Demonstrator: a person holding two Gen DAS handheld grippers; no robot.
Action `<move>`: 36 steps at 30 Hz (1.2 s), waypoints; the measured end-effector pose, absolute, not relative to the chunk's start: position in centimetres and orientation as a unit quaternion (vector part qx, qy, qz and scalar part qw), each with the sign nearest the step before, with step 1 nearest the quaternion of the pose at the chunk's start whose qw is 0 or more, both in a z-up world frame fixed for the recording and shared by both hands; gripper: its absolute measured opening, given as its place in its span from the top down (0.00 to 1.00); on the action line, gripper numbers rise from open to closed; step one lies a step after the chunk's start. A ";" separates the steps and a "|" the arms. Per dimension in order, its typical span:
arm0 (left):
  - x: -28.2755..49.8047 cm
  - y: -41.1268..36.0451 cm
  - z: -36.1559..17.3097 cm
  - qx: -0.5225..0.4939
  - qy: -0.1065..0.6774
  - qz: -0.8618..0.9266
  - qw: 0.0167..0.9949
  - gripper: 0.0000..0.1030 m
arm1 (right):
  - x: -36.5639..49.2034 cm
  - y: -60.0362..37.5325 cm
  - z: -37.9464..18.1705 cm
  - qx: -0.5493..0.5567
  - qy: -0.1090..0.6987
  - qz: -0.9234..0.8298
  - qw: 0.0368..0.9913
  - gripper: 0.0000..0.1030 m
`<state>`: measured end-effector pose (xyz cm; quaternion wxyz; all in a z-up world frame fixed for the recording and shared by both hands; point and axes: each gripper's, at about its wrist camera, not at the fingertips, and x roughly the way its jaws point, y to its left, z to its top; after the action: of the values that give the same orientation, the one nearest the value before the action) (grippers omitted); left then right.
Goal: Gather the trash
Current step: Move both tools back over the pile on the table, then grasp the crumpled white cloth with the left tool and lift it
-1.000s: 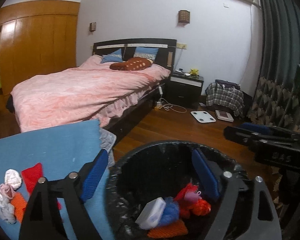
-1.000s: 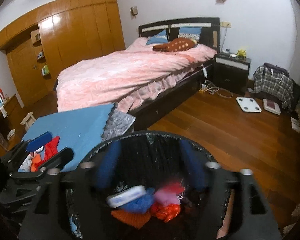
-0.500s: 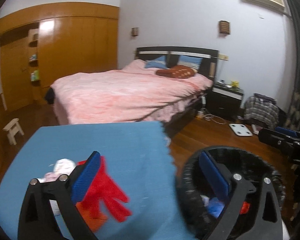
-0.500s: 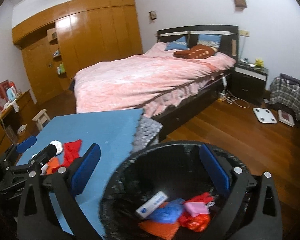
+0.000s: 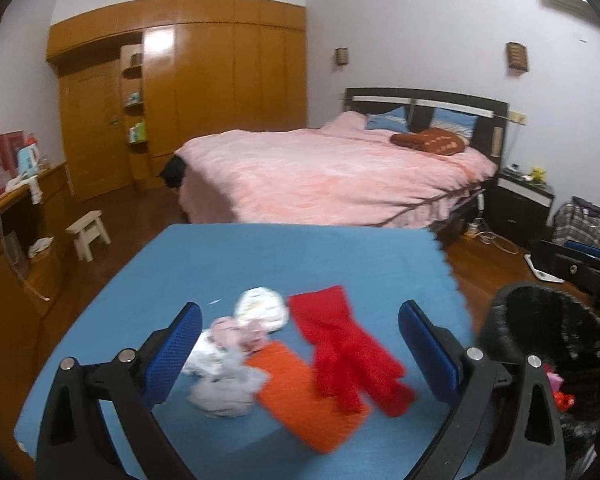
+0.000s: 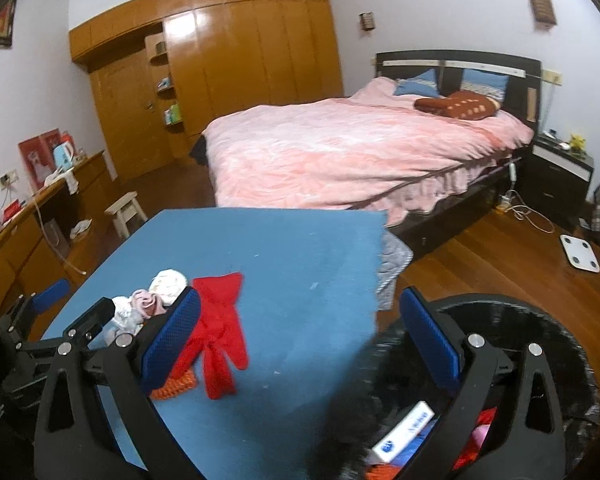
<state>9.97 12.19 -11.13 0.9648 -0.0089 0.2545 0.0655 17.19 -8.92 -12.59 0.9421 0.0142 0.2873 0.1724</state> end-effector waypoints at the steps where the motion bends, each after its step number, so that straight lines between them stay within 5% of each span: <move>1: 9.8 12.8 -11.4 -0.009 0.258 0.073 0.963 0.07 | 17.4 -8.1 -12.9 0.010 0.289 0.176 0.941 0.06; 25: 13.8 22.5 -18.2 -0.046 0.337 0.126 0.932 0.24 | 21.2 0.5 -18.9 -0.024 0.335 0.209 0.918 0.06; 36: 14.5 23.3 -19.4 -0.074 0.358 0.088 0.927 0.61 | 22.2 2.3 -19.9 -0.033 0.344 0.219 0.912 0.06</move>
<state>14.53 23.27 -19.40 0.9265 -0.0743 0.3582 0.0879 22.19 2.30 -19.88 0.9124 -0.0333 0.3439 0.2193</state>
